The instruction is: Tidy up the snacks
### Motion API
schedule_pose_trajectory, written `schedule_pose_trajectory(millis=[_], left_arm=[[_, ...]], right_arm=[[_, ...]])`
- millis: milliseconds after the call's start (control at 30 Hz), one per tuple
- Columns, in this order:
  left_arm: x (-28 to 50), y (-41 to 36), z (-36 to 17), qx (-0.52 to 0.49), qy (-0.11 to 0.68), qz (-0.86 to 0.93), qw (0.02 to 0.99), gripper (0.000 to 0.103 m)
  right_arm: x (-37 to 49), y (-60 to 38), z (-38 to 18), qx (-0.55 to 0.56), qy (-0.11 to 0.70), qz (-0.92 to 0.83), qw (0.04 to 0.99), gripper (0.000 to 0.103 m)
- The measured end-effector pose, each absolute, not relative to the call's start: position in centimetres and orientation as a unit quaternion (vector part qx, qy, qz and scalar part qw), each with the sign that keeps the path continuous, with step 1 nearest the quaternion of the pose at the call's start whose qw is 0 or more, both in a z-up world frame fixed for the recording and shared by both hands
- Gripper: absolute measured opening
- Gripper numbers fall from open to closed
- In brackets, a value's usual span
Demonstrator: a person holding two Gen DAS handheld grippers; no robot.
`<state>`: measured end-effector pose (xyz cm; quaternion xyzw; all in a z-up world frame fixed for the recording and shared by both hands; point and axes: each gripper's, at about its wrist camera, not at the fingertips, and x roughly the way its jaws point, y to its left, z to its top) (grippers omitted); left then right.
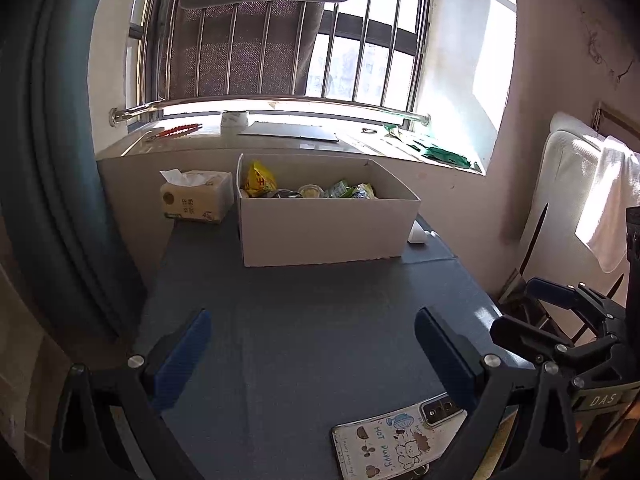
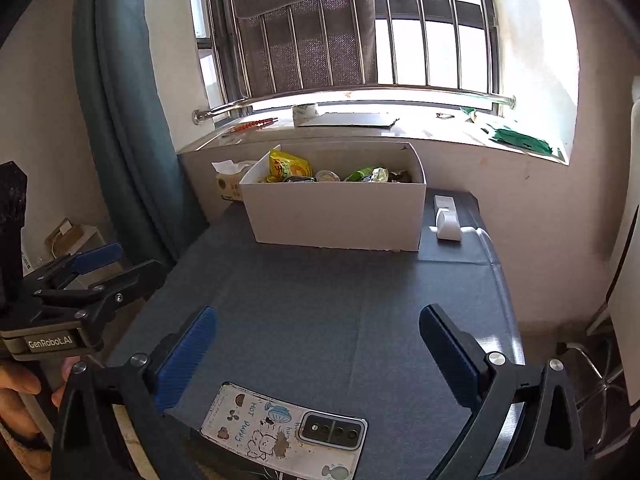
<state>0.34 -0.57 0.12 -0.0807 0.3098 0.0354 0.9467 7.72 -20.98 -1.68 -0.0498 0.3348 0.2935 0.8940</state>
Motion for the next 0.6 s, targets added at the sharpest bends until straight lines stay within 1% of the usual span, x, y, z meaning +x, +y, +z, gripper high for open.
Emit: schedule_pose_trajectory(millis=[600], left_arm=[[0.46,-0.75,-0.09,-0.08,0.314,0.034,0.946,0.103]], right_arm=[[7.82,-21.31,-1.89,-0.031,0.342,0.303,0.889,0.103]])
